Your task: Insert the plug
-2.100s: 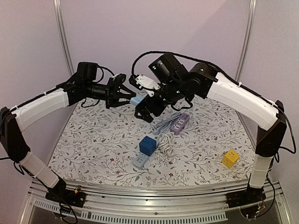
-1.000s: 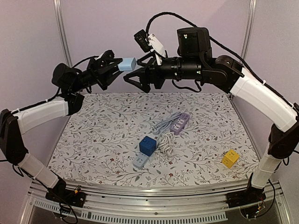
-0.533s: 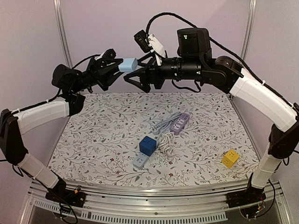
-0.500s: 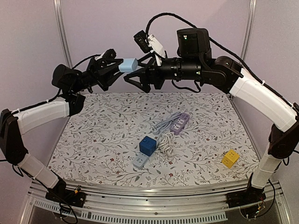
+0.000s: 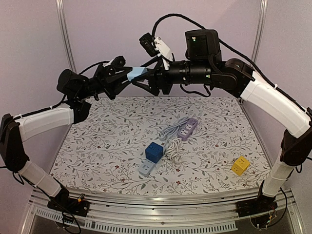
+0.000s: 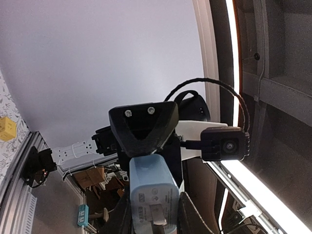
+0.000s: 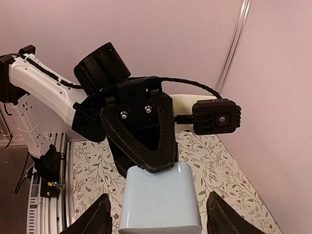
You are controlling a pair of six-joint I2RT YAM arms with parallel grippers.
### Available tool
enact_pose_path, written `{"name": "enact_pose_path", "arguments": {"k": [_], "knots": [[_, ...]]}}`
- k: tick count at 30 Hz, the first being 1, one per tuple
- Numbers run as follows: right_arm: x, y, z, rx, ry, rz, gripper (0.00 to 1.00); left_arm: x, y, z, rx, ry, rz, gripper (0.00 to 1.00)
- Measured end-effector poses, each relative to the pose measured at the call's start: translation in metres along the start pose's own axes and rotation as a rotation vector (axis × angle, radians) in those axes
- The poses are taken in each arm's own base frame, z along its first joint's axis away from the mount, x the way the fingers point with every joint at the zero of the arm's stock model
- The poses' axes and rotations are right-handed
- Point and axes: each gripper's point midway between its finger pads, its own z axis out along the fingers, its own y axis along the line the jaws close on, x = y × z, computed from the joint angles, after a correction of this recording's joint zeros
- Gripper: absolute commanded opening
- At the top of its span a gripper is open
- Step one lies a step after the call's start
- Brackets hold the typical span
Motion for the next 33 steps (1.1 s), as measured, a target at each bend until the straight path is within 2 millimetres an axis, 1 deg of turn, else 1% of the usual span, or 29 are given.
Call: {"name": "enact_pose_path", "arguments": {"k": [6, 11, 13, 16, 18, 20, 21, 22, 24, 29, 31, 33], "knots": [[0.003, 0.0, 0.0, -0.001, 0.012, 0.008, 0.6, -0.001, 0.002, 0.0, -0.003, -0.004, -0.008, 0.0], [0.007, 0.002, 0.0, -0.006, 0.028, 0.013, 0.55, -0.001, 0.01, -0.002, -0.013, -0.012, -0.028, 0.0], [0.007, 0.003, 0.0, -0.006, 0.03, 0.013, 0.48, -0.001, 0.011, -0.002, -0.015, -0.013, -0.032, 0.0], [0.009, 0.001, 0.0, 0.008, 0.036, 0.012, 0.33, 0.0, 0.013, -0.002, -0.016, -0.013, -0.037, 0.0], [0.011, 0.001, 0.0, 0.011, 0.043, 0.021, 0.28, -0.001, 0.015, -0.002, -0.017, -0.022, -0.055, 0.0], [0.013, 0.001, 0.001, 0.014, 0.051, 0.021, 0.26, -0.001, 0.018, -0.003, -0.02, -0.028, -0.063, 0.02], [0.014, 0.001, 0.001, 0.015, 0.055, 0.024, 0.25, -0.002, 0.019, -0.003, -0.02, -0.031, -0.067, 0.05], [0.016, 0.001, 0.001, 0.015, 0.059, 0.027, 0.25, -0.002, 0.021, -0.003, -0.021, -0.034, -0.07, 0.13], [0.019, 0.0, 0.002, 0.017, 0.068, 0.034, 0.24, -0.002, 0.024, -0.004, -0.025, -0.039, -0.078, 0.31], [0.028, 0.002, 0.005, 0.017, 0.089, 0.059, 0.09, -0.004, 0.037, -0.008, -0.036, -0.071, -0.109, 0.75], [0.031, 0.005, 0.007, 0.012, 0.096, 0.068, 0.06, -0.006, 0.045, -0.011, -0.047, -0.089, -0.131, 0.85], [0.035, 0.006, 0.008, 0.01, 0.103, 0.082, 0.04, -0.008, 0.058, -0.015, -0.074, -0.111, -0.178, 0.9]]}}
